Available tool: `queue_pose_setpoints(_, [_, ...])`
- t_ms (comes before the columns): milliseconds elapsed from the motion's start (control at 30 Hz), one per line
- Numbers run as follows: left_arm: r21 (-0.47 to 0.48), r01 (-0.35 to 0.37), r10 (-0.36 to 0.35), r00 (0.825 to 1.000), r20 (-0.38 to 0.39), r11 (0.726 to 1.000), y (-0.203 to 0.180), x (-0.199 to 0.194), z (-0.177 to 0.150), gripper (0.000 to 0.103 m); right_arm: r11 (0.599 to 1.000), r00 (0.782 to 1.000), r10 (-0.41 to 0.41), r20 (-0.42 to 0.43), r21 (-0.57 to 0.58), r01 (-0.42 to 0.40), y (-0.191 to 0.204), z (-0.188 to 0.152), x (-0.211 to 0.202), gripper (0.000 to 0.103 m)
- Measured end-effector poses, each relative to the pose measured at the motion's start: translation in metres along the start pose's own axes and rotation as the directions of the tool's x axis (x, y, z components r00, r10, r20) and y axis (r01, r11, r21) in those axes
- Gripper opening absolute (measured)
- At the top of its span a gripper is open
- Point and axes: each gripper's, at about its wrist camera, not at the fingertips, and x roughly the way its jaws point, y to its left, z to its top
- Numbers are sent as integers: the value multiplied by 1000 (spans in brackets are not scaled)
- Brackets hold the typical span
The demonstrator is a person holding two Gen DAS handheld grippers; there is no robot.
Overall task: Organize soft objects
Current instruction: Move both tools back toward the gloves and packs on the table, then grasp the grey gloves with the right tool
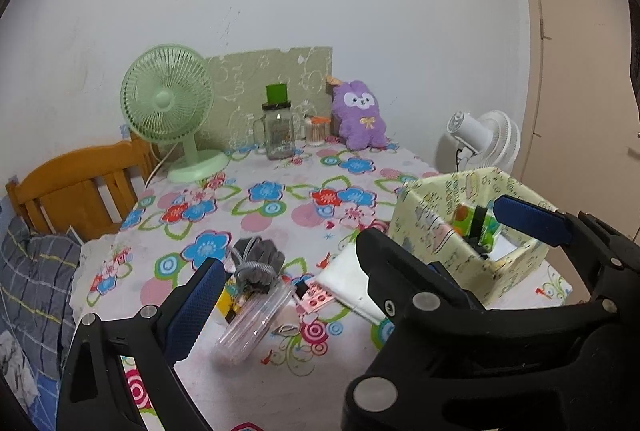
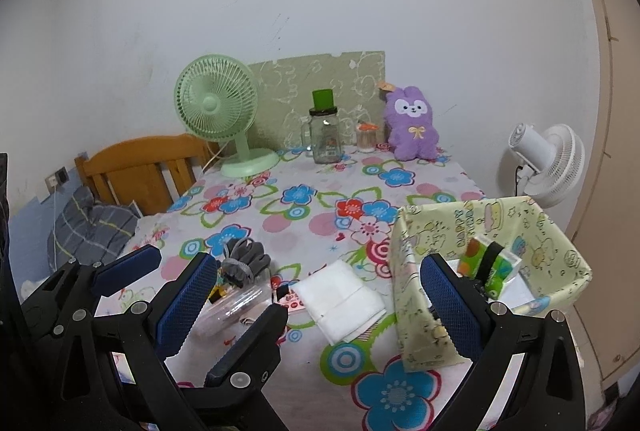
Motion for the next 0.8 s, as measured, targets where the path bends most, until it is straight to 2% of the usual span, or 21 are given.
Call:
queue_pose_setpoints(467, [-39, -59, 55, 994, -92, 998, 31, 35, -20, 99, 997, 995, 54, -79, -45, -58, 21, -14, 54, 102])
queue_pose_setpoints(800, [-62, -78, 70, 990, -125, 995, 53, 56, -26, 99, 995, 990, 82, -114, -55, -89, 34, -18, 85, 101])
